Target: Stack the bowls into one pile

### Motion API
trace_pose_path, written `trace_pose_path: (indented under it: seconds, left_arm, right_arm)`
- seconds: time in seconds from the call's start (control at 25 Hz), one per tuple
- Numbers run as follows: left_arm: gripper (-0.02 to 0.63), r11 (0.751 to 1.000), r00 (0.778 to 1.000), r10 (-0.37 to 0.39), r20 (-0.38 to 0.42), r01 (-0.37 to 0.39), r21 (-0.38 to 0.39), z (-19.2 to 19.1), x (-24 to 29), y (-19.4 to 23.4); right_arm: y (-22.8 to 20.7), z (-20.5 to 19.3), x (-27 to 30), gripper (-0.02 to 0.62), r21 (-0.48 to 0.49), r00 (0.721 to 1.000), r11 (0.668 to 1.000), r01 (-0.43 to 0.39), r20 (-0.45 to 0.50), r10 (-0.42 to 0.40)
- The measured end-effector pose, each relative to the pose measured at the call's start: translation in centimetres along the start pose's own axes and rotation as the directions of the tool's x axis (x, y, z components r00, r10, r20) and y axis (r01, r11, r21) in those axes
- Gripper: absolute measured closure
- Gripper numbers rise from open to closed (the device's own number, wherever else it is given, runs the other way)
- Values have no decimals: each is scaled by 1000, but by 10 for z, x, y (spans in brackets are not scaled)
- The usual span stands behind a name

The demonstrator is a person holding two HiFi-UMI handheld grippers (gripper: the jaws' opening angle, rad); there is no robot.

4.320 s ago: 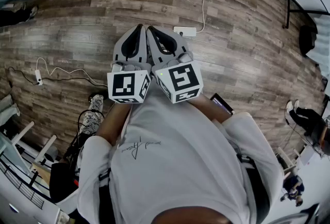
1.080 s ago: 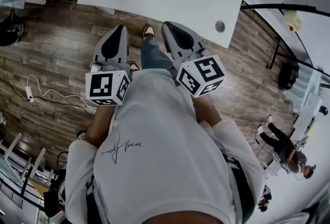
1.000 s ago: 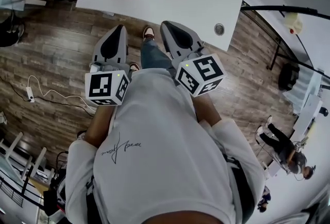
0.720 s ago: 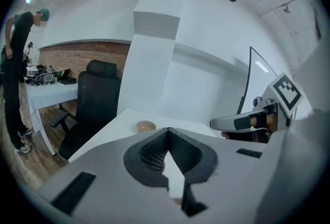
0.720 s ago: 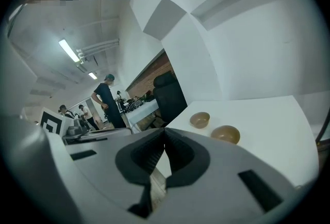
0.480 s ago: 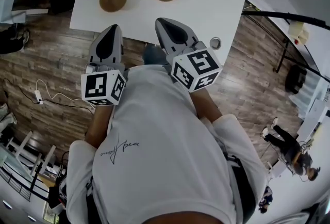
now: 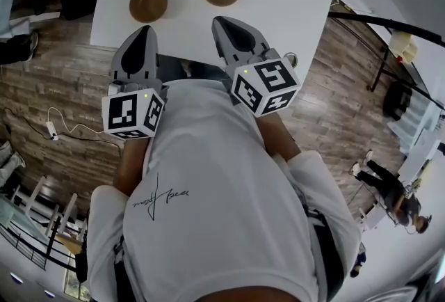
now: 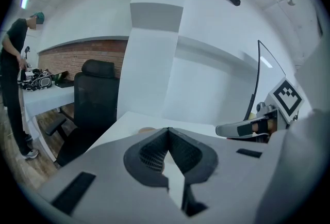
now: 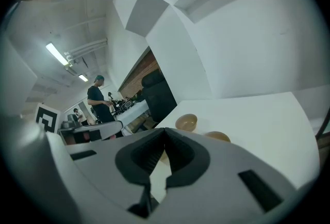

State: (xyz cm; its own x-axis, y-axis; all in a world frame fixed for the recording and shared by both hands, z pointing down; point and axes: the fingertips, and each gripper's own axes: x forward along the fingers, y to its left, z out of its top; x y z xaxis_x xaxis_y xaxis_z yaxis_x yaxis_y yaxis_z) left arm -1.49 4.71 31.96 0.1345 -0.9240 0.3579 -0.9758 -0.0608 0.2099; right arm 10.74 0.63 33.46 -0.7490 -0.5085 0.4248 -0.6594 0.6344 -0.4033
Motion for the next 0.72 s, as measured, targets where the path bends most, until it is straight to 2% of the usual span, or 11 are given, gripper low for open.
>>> trace_pose_path:
  seconds: [0.12,0.28,0.72]
  left_arm:
    - [603,1000,1000,-27,12,27,1,11,15,10]
    - [603,993,993,-118,8,117,25,24,42,7]
    - [603,947,950,-310,-50,313,79,32,81,22]
  right_arm:
    - [-7,6,4,586,18,999,999,43,15,-43]
    - [-23,7,8,586,68,992,990,122,15,-123]
    - [-30,-4,26,586,189,952,936,298,10,-305]
